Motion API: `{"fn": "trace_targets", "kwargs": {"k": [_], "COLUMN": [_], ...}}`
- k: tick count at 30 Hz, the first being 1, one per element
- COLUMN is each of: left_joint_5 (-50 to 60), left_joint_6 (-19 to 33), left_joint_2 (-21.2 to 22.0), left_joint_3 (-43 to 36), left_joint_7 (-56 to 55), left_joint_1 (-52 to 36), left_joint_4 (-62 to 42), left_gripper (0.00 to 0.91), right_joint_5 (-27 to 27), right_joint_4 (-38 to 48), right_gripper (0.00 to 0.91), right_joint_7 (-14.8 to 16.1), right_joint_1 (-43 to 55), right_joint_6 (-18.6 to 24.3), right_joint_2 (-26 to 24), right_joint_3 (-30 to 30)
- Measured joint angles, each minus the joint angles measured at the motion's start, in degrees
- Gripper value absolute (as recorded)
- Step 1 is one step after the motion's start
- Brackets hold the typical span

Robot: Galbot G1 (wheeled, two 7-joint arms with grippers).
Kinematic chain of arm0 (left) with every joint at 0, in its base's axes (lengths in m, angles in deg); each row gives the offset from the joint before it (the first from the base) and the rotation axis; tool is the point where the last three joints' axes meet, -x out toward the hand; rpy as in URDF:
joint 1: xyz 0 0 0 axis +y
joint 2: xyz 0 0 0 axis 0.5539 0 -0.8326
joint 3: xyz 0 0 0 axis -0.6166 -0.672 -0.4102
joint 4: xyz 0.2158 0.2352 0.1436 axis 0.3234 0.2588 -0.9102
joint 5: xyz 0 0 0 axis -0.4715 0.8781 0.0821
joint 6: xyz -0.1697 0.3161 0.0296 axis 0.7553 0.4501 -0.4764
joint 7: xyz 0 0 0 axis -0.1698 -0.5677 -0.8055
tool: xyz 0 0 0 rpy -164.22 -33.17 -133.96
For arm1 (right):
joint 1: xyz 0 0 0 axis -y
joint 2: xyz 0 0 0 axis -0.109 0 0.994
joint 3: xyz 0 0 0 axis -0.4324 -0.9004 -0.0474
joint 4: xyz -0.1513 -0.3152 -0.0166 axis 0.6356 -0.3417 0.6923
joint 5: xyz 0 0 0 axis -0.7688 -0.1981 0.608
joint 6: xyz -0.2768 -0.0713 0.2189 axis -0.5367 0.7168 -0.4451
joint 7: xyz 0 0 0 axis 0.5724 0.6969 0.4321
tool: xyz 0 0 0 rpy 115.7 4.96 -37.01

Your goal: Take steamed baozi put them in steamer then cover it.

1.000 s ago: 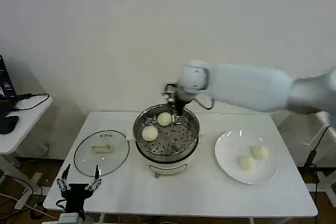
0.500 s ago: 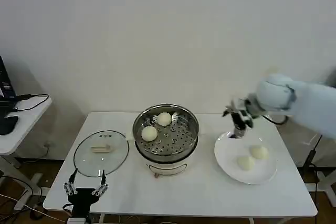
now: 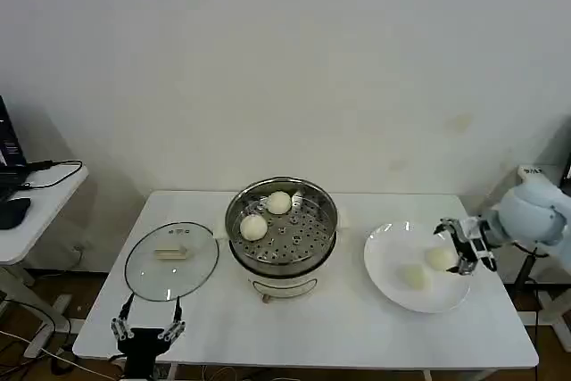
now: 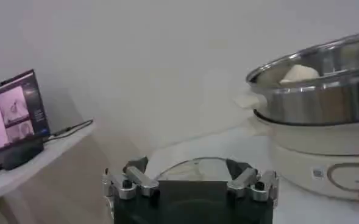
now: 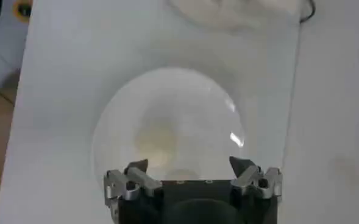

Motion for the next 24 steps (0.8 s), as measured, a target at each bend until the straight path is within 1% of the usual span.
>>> {"fn": "trace_targets", "kwargs": {"k": [6, 11, 17, 24], "left_joint_5": [0.3, 0.5, 0.4, 0.2], "left_joint_6": [0.0, 0.0, 0.0, 0.0], "left_joint_2": [0.4, 0.5, 0.4, 0.2], "left_joint_3": [0.4, 0.5, 0.9, 1.1], "left_joint_7": [0.0, 0.0, 0.0, 0.0], "left_joint_1": [0.7, 0.8, 0.8, 0.6], "left_joint_4": [0.2, -0.2, -0.4, -0.6], "left_gripper": [0.907, 0.907, 0.907, 0.907], "right_joint_5": [-2.6, -3.6, -4.1, -3.9], "right_joint_4": [2.1, 4.1, 7.8, 12.2], "right_gripper": [0.907, 0.907, 0.907, 0.907], "right_joint_7": [0.2, 0.7, 1.2, 1.9], "right_joint_1": [-8.1, -12.1, -14.5, -15.6], "right_joint_6": [0.3, 0.5, 0.6, 0.2], "right_joint_2": [1.8, 3.8, 6.7, 10.1], "right_joint_3": [5.8, 8.6, 10.9, 11.6]}}
